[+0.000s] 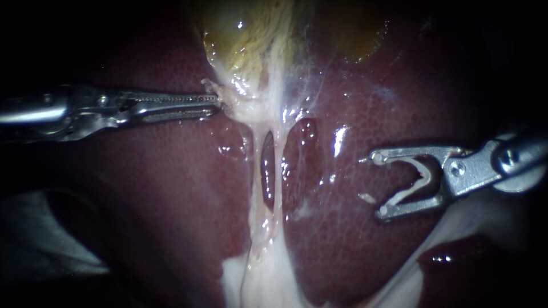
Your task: Grabbing gallbladder
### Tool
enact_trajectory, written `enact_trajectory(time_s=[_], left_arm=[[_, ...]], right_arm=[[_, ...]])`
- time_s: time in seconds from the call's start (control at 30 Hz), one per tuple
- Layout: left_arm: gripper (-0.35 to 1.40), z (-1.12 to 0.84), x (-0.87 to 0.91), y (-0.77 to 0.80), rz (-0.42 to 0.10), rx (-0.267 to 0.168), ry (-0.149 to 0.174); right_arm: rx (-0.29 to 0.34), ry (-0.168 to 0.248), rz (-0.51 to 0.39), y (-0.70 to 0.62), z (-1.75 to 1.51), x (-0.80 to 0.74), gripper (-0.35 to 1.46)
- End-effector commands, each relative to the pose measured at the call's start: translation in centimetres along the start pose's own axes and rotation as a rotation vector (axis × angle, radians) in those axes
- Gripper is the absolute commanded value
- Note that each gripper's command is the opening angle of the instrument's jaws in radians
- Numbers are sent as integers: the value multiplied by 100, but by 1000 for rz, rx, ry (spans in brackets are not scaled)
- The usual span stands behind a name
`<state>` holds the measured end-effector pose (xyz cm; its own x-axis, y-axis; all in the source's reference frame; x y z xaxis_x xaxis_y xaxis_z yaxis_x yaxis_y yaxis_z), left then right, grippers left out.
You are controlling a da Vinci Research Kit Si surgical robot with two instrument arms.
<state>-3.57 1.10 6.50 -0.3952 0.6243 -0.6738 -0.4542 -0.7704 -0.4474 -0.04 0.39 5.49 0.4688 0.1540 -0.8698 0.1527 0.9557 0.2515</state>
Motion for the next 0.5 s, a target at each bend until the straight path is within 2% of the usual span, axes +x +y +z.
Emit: enact_trajectory(time_s=[0.03, 0.5], left_arm=[[-35, 0, 0, 0, 0, 1, 0], [-35, 0, 1, 2, 0, 1, 0]], right_arm=[[0, 0, 0, 0, 0, 0, 49], [0, 0, 0, 0, 0, 0, 49]])
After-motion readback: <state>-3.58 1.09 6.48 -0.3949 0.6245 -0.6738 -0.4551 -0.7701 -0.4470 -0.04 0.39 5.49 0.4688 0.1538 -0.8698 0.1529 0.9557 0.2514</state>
